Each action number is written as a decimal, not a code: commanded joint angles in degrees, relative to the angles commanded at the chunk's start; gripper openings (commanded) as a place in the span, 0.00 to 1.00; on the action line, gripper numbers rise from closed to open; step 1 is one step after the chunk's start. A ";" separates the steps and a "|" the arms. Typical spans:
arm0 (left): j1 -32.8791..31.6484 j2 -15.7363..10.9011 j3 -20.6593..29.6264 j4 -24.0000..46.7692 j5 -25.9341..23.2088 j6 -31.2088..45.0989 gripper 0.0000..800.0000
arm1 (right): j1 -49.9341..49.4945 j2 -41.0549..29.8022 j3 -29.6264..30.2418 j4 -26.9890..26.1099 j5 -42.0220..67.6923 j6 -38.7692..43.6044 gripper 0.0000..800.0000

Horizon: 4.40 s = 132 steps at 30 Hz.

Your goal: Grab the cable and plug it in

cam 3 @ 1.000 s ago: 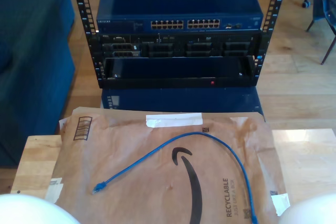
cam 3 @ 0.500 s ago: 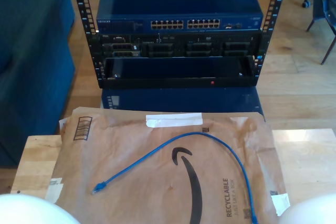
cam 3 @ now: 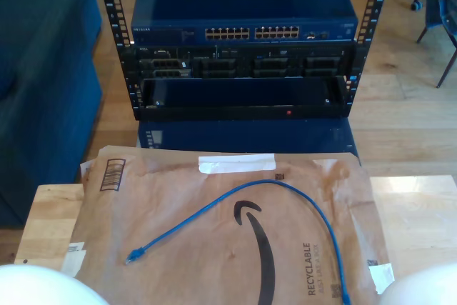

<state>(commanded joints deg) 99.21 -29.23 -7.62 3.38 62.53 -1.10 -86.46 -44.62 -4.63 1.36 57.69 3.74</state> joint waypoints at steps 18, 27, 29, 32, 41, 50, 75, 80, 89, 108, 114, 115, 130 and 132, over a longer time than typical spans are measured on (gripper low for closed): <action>-20.13 -1.58 -22.59 -2.99 21.27 -20.13 1.00 | 16.18 0.88 -17.76 0.26 11.34 28.84 0.99; -35.52 -1.41 -28.22 -6.24 26.73 -34.73 1.00 | 35.52 2.11 -23.91 0.35 15.47 46.77 0.99; -38.42 -1.32 -29.19 -6.77 26.73 -37.63 1.00 | 41.05 4.31 -27.52 0.44 19.16 50.90 0.99; -42.46 -1.23 -30.77 -7.47 26.99 -40.35 1.00 | 48.53 6.95 -31.82 0.70 23.03 56.88 0.99; -54.77 0.35 -35.60 -11.78 30.59 -50.81 1.00 | 73.05 12.31 -37.19 1.67 24.00 74.73 0.99; -62.86 2.55 -37.19 -15.03 30.51 -59.08 1.00 | 94.77 16.35 -41.49 2.64 23.21 90.11 0.99; -67.69 2.81 -36.75 -19.60 30.59 -66.02 1.00 | 114.29 26.37 -53.36 12.31 14.51 91.78 0.99; -67.69 2.81 -36.57 -20.04 30.51 -66.37 1.00 | 116.22 32.44 -59.87 12.31 14.51 91.16 0.99; -67.78 3.34 -36.48 -21.10 30.51 -67.25 1.00 | 123.52 42.20 -64.44 11.96 8.53 91.52 0.99; -67.78 4.57 -33.05 -23.47 27.96 -67.43 1.00 | 131.08 54.42 -55.82 11.52 -11.16 91.34 0.99; -67.78 4.75 -32.97 -23.47 27.96 -67.43 1.00 | 133.27 58.02 -56.00 11.16 -15.47 91.25 0.92; -67.78 4.75 -32.97 -23.47 27.96 -67.43 1.00 | 133.27 58.81 -56.18 11.16 -16.00 91.25 0.92; -67.78 4.84 -32.18 -23.47 26.99 -67.43 1.00 | 133.27 60.57 -57.23 11.25 -18.64 91.08 0.70; -67.78 4.84 -32.09 -23.47 26.99 -67.43 1.00 | 133.27 60.84 -57.23 11.25 -18.64 91.08 0.64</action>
<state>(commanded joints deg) 31.43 -24.40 -39.70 -20.09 89.52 -68.53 46.81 16.22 -61.86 12.62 39.05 94.81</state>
